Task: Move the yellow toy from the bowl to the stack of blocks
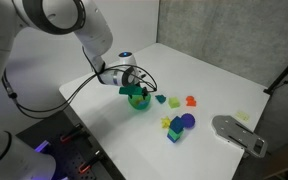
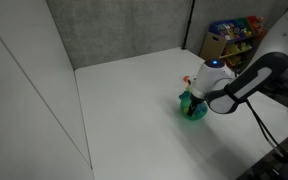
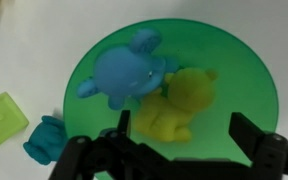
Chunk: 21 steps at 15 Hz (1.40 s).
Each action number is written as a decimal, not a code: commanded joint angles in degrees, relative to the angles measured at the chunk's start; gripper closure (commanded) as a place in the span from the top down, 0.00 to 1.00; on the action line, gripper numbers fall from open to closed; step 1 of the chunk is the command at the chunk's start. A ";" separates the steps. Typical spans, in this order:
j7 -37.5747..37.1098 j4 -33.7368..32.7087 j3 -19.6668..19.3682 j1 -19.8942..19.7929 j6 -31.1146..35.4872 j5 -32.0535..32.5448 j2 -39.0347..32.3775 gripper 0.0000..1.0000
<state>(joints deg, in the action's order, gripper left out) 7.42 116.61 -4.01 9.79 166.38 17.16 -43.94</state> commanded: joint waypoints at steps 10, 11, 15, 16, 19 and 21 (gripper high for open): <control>2.19 -4.76 4.49 -6.03 0.43 -2.00 -5.81 0.75; 2.19 -4.87 4.53 -6.16 0.37 -2.03 -5.89 0.72; 1.97 -4.70 4.70 -6.46 -0.10 -2.27 -5.08 0.42; 2.08 -4.49 5.19 -6.83 -0.48 -2.58 -4.57 0.33; 2.44 -3.84 6.61 -7.72 -0.89 -3.65 -3.01 0.22; 2.55 -3.36 7.63 -8.29 -1.08 -4.35 -2.05 0.12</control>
<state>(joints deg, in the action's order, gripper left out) 7.97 112.73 1.52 3.22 166.52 14.67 -47.74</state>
